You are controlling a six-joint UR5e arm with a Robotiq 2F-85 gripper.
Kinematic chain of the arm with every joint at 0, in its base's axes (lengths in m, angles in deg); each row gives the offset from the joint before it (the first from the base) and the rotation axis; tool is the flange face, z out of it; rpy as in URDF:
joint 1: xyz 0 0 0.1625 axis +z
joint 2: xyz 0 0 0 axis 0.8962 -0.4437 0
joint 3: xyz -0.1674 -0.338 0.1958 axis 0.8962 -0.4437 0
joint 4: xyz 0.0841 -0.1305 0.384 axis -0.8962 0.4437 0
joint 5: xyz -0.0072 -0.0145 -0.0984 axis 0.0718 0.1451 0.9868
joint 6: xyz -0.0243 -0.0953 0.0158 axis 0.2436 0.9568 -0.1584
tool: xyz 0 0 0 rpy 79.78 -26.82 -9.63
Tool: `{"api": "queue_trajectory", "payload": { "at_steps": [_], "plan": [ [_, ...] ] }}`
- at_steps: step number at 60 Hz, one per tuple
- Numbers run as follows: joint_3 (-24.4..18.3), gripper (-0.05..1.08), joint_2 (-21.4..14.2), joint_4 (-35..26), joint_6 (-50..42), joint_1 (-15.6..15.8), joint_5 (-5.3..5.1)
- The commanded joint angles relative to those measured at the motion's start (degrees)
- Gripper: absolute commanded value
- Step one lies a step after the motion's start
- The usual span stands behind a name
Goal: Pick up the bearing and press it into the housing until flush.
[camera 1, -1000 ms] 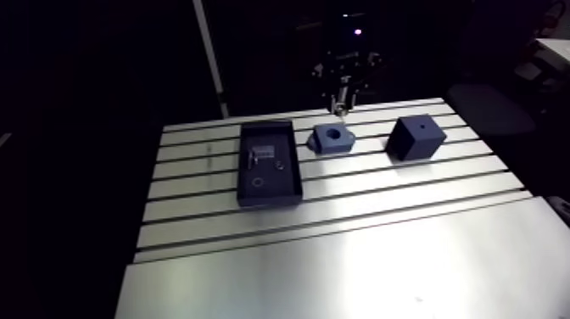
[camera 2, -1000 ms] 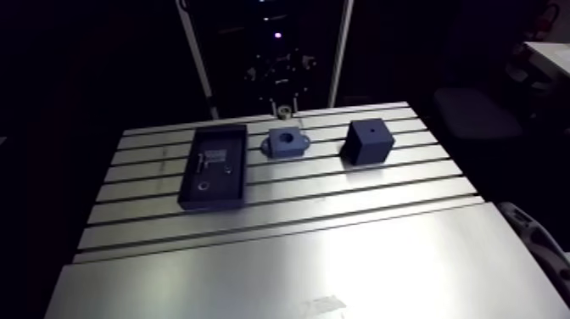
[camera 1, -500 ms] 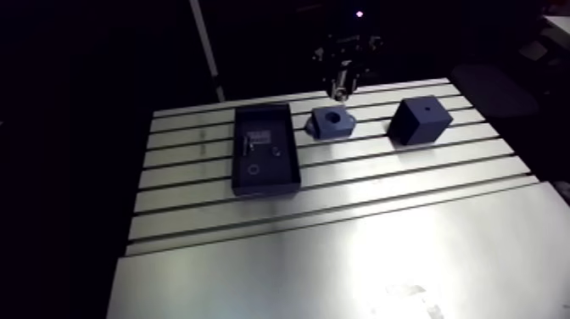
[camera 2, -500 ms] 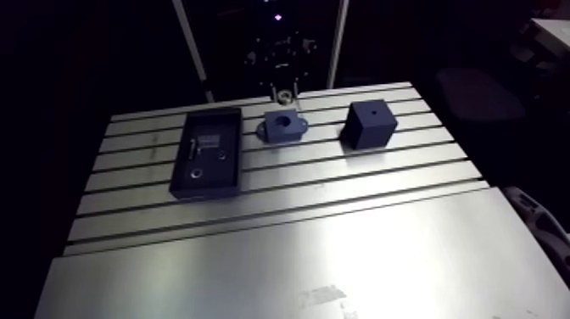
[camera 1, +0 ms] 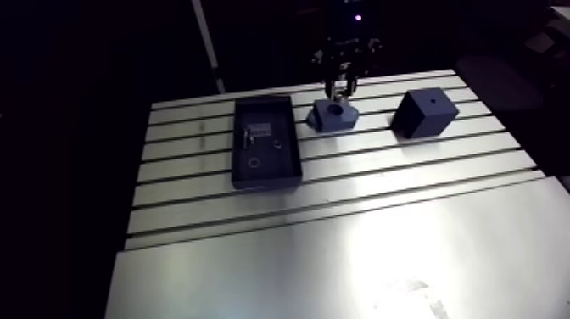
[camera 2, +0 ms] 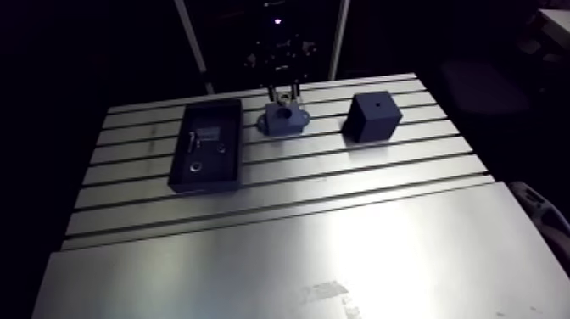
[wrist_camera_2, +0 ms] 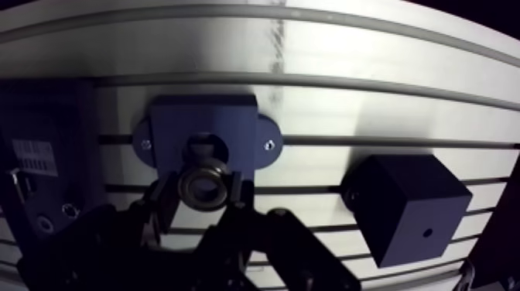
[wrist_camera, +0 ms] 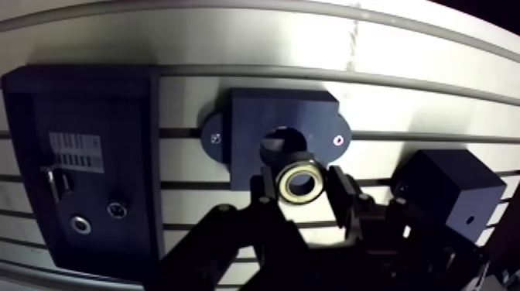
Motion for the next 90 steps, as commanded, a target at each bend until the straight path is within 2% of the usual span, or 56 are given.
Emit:
{"api": "queue_trajectory", "payload": {
  "at_steps": [1,50,90],
  "plan": [
    [0.11,0.56,0.75,0.99,-0.19,-0.03,0.02],
    [0.64,0.56,2.45,2.6,-0.52,0.04,-0.16],
    [0.72,0.56,2.46,2.6,-0.44,0.13,-0.16]
  ]
}}
